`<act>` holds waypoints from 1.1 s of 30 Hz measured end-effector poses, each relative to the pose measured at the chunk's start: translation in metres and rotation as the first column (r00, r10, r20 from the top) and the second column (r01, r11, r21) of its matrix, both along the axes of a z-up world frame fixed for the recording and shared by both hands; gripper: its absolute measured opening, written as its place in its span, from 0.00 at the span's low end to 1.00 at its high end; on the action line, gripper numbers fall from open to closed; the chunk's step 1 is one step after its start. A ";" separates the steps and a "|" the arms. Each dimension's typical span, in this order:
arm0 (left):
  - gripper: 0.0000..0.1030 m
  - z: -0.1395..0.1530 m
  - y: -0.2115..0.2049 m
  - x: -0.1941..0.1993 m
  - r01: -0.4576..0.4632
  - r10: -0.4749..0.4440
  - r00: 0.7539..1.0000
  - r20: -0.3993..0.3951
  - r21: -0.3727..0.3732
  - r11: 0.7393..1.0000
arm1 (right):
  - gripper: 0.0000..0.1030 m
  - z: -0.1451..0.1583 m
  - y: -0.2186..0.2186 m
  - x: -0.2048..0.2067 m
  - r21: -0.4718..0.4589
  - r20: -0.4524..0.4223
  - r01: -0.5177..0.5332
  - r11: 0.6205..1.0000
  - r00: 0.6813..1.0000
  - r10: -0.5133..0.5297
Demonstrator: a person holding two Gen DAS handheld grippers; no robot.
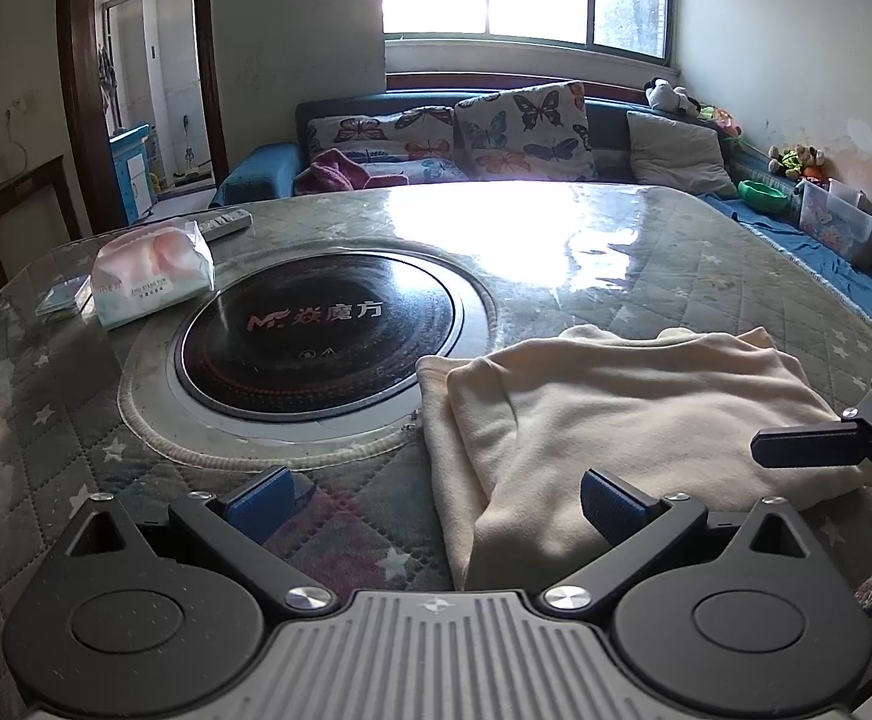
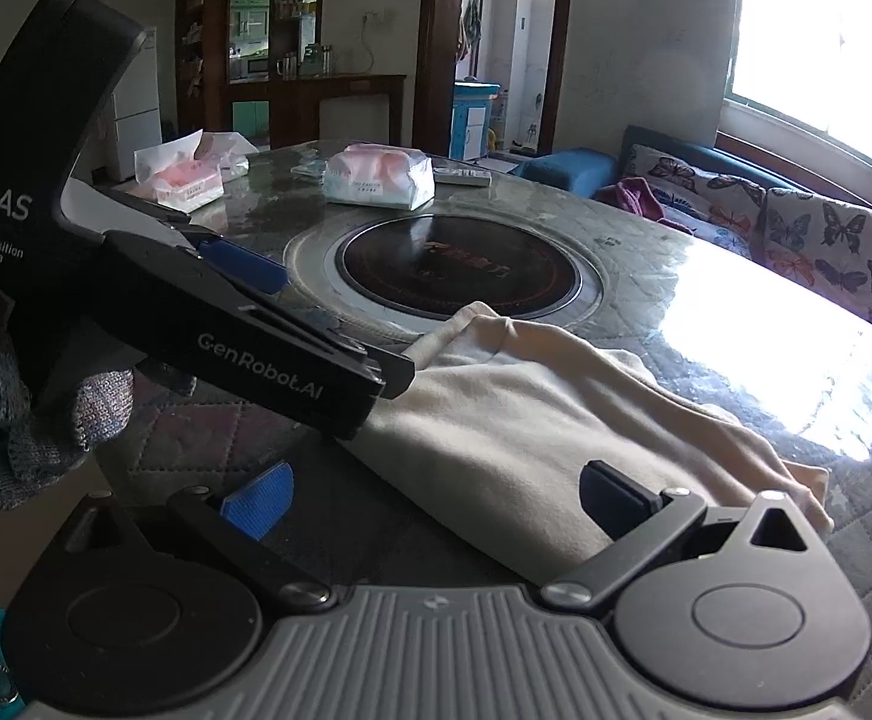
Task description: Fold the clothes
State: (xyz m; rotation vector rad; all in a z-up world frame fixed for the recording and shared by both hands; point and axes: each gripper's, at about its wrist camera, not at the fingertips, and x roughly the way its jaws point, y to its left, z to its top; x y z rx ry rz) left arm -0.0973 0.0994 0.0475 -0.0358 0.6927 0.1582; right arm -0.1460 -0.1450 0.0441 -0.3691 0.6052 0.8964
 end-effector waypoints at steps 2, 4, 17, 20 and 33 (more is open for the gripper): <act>1.00 0.000 0.001 0.002 0.000 0.000 1.000 -0.003 -0.001 1.000 | 1.00 -0.001 0.001 0.002 -0.002 -0.001 0.000 1.000 1.000 0.000; 1.00 0.000 0.001 0.004 0.000 0.000 1.000 -0.005 -0.005 1.000 | 1.00 0.000 0.001 0.004 0.000 0.000 0.003 1.000 1.000 -0.003; 1.00 -0.004 0.008 0.013 -0.014 0.013 1.000 -0.024 -0.018 1.000 | 1.00 -0.004 0.010 0.013 -0.018 0.009 -0.009 1.000 1.000 0.009; 1.00 -0.004 0.012 0.014 -0.020 0.020 1.000 -0.023 -0.020 1.000 | 1.00 -0.004 0.013 0.013 -0.023 0.010 -0.022 0.999 1.000 0.022; 0.99 -0.008 0.065 0.017 -0.171 0.167 0.985 -0.038 -0.131 0.977 | 0.71 -0.013 0.053 0.011 -0.118 0.036 -0.165 0.979 0.985 0.170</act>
